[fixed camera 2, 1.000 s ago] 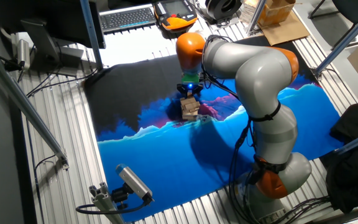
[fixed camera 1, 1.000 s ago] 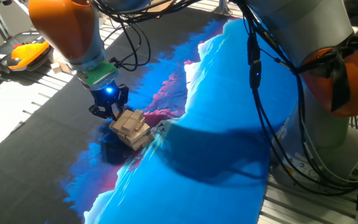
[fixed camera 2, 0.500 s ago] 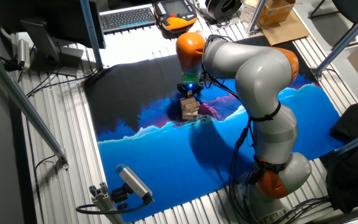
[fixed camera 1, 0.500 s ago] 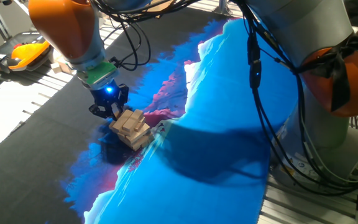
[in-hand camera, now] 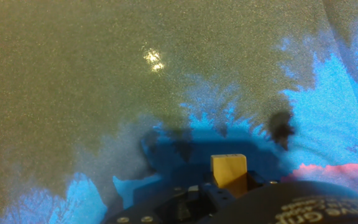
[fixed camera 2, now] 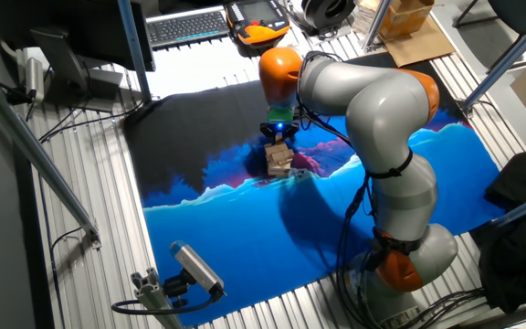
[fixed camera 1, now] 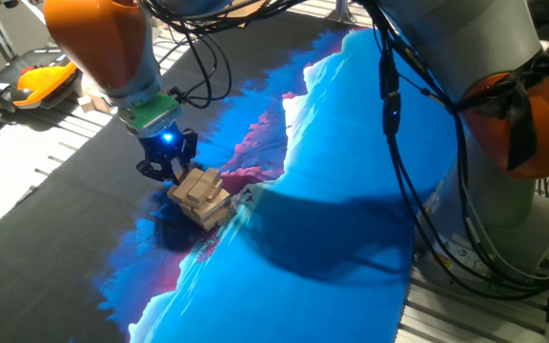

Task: Play Jenga

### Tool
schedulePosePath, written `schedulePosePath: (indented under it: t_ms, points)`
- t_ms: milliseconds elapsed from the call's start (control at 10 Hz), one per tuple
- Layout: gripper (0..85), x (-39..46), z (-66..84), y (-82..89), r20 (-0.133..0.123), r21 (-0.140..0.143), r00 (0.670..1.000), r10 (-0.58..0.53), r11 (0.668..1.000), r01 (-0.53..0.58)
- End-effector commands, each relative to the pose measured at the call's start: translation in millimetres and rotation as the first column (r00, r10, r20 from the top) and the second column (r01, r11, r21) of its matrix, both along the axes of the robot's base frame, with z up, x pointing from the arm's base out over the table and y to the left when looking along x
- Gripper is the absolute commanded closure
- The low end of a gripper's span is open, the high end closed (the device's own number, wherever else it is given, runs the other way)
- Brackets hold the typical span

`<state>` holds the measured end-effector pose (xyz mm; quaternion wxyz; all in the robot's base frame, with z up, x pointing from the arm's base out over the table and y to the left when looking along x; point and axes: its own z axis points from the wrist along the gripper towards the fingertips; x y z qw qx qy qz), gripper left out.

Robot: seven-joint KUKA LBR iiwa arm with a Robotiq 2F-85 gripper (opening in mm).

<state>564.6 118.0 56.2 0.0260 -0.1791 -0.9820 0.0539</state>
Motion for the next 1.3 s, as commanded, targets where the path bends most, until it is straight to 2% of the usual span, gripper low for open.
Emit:
schedulePosePath:
  t_ms: [0, 100, 1200]
  points:
    - [68.0, 0.0, -0.1, 0.1, 0.002, -0.003, 1.0, -0.002, 1.0, 0.002]
    - [51.0, -0.1, -0.3, 0.1, 0.002, -0.003, 1.0, -0.002, 1.0, 0.002]
    - [51.0, -0.2, -4.3, 1.9, 0.01, -0.011, 1.0, -0.011, 1.0, 0.011]
